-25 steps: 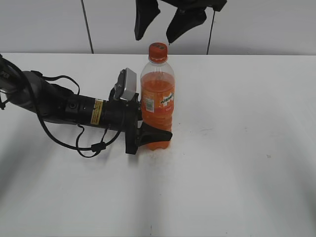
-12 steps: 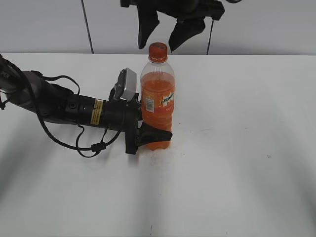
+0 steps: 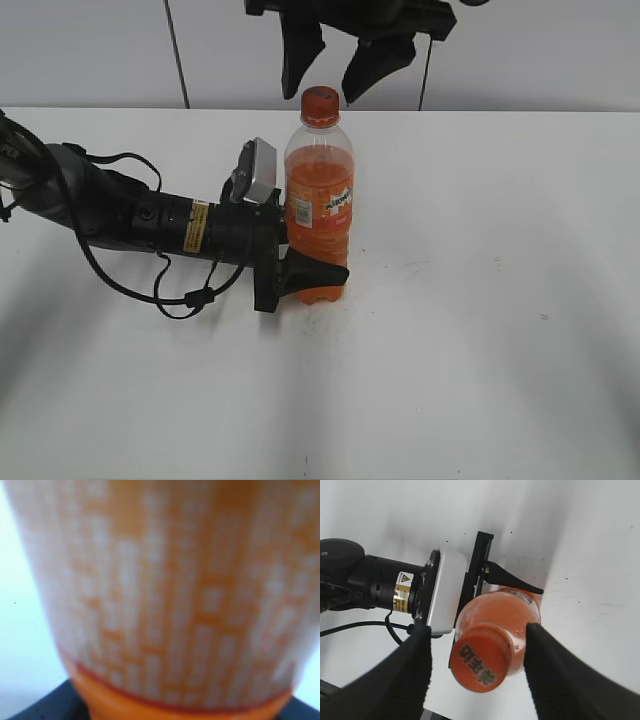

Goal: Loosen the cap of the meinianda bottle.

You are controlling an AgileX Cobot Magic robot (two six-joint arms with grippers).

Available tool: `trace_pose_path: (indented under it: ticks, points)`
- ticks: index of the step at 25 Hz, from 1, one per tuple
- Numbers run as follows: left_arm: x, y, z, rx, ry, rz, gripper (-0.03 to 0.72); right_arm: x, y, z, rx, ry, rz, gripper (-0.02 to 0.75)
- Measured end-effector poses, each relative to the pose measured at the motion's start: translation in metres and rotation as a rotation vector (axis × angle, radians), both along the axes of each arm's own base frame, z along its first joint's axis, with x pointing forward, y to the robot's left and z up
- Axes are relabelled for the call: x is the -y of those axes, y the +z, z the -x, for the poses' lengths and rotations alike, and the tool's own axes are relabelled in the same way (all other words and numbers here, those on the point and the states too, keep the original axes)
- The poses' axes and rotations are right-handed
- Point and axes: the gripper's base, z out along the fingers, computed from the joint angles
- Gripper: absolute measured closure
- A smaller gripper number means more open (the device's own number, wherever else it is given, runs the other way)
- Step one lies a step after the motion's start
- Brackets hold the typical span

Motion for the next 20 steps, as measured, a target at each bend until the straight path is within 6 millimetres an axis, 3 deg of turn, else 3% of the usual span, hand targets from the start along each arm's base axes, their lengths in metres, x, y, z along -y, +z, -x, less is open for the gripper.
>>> trace_pose_path:
  ticks: [20]
  points:
    - [0.0000, 0.0000, 0.0000, 0.000, 0.000, 0.000, 0.288, -0.0016, -0.0058, 0.0024, -0.027, 0.016, -0.004, 0.332]
